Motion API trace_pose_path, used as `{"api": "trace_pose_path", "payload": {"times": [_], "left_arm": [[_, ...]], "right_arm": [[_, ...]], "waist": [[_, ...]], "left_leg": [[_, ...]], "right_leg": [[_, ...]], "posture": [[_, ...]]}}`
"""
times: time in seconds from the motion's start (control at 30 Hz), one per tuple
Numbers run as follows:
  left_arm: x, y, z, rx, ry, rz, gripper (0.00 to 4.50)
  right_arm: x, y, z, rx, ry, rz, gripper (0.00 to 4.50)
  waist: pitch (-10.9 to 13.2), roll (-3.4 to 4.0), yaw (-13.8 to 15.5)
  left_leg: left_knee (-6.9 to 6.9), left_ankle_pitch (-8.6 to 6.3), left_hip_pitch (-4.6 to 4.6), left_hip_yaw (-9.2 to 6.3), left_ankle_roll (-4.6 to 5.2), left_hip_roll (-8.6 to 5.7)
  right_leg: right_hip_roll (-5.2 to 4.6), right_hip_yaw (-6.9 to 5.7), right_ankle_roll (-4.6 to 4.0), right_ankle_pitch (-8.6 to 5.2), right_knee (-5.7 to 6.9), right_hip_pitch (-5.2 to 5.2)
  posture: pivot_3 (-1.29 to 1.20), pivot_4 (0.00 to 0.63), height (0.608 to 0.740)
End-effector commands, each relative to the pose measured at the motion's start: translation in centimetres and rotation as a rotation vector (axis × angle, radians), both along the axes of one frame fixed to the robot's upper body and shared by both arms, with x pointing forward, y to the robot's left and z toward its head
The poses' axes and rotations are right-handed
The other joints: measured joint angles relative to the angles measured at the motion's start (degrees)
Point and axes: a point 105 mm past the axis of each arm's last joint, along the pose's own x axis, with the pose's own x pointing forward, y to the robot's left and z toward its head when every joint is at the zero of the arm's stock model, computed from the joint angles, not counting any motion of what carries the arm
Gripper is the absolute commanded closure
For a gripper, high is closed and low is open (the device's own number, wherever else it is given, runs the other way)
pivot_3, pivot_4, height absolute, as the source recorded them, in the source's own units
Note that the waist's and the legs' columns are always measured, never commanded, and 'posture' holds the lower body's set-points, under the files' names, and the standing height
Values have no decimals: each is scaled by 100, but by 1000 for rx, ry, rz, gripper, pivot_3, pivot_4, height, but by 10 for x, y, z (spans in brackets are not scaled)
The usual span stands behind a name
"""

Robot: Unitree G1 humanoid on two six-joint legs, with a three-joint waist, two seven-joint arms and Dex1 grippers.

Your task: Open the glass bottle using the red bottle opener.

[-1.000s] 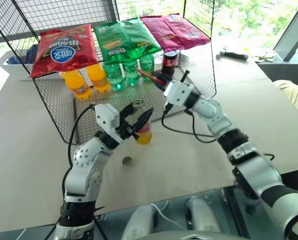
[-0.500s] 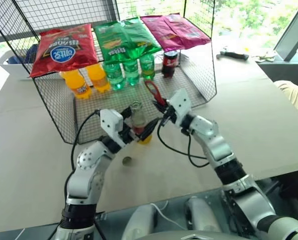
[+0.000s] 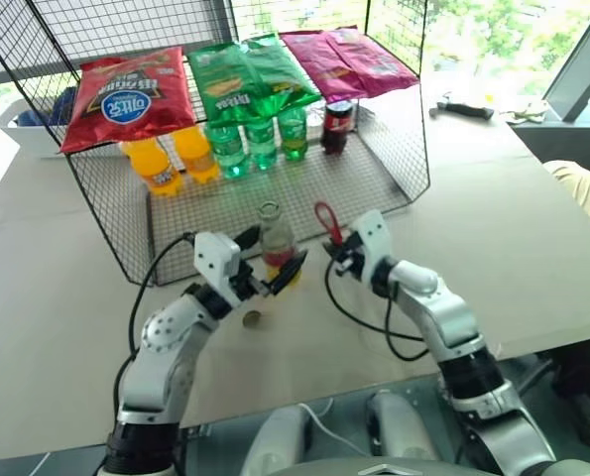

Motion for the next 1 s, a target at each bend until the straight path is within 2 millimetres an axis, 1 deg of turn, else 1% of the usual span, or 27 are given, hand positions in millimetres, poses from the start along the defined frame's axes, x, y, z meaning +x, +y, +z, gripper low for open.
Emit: {"api": "trace_pose_path", "payload": {"times": [0.03,0.07,0.1,0.13,0.17,0.27,0.3,0.4,0.47,0.53,0.57,0.63,0.7,0.73,0.8,0.87,1.0], "left_arm": [[-11,4,9,15,-45,1,0],[-13,6,7,20,-36,5,0],[-15,8,5,23,-27,11,0],[-17,12,1,29,-11,26,0],[-18,16,-3,38,3,43,0],[-22,31,-6,31,35,101,0],[-25,38,-8,35,52,124,0],[-33,52,-15,54,89,165,0],[-42,73,-30,99,151,227,0],[-53,97,-49,154,219,294,0],[-56,102,-54,167,234,309,0],[-60,109,-57,188,242,321,0],[-65,121,-62,235,249,359,0],[-68,126,-65,259,260,364,0],[-72,129,-68,282,271,341,0],[-74,130,-69,287,274,315,0],[-80,136,-67,293,282,301,0]], "right_arm": [[-8,-11,13,44,14,4,2015],[-11,-15,12,46,29,-3,1456],[-13,-18,11,49,44,-7,1197],[-15,-22,12,59,53,-15,583],[-17,-26,13,66,55,-24,118],[-24,-41,17,67,34,-35,53],[-26,-50,18,65,24,-50,53],[-35,-65,17,13,-28,-32,53],[-54,-76,14,-50,-86,78,53],[-64,-96,8,-86,-107,91,53],[-66,-102,7,-89,-114,84,53],[-70,-113,7,-78,-139,77,53],[-75,-136,5,-40,-181,50,53],[-78,-150,0,-59,-189,29,53],[-81,-166,-7,-90,-195,23,53],[-81,-173,-9,-92,-204,30,53],[-74,-187,-5,-82,-216,22,53]], "waist": [[1,0,0],[1,1,1],[1,0,1],[1,0,1],[1,0,1],[1,0,4],[1,0,10],[1,0,34],[2,0,62],[2,0,94],[3,-1,90],[6,-3,102],[6,-5,127],[6,-7,143],[13,-6,153],[21,6,128],[22,5,81]], "left_leg": [[0,0,0,-1,0,1],[0,0,1,-1,0,2],[-1,0,2,-1,0,4],[-1,0,1,-1,0,6],[-1,0,2,-1,0,7],[-1,-1,2,0,1,6],[0,-1,2,0,1,6],[-1,-3,1,1,4,5],[-1,-3,1,4,5,4],[-3,-5,2,6,8,5],[-5,-6,5,9,9,8],[-4,-11,7,17,18,11],[2,-18,10,17,31,14],[6,-19,16,16,32,14],[7,-21,57,18,35,15],[4,-27,99,19,44,18],[4,-27,110,38,44,37]], "right_leg": [[1,-1,0,0,0,0],[3,-2,0,0,1,0],[3,-1,0,0,1,0],[4,-2,0,0,2,0],[4,-2,0,0,2,1],[4,-2,0,0,0,1],[3,-2,1,0,0,2],[2,-2,1,0,-4,3],[2,-2,1,-1,-6,4],[3,-3,2,-1,-10,5],[4,-2,2,-2,-11,7],[7,0,3,-2,-10,10],[6,-2,3,-2,-10,19],[5,-5,4,-2,-11,30],[5,-21,4,-5,-23,84],[4,-11,-1,-27,-28,125],[16,2,5,-30,-21,125]], "posture": [[0,150,740],[0,150,740],[0,150,740],[0,150,740],[0,150,740],[0,150,740],[0,150,740],[0,150,740],[0,150,740],[0,150,740],[0,150,740],[0,150,740],[0,150,740],[0,150,740],[0,150,740],[0,150,740],[0,150,740]]}}
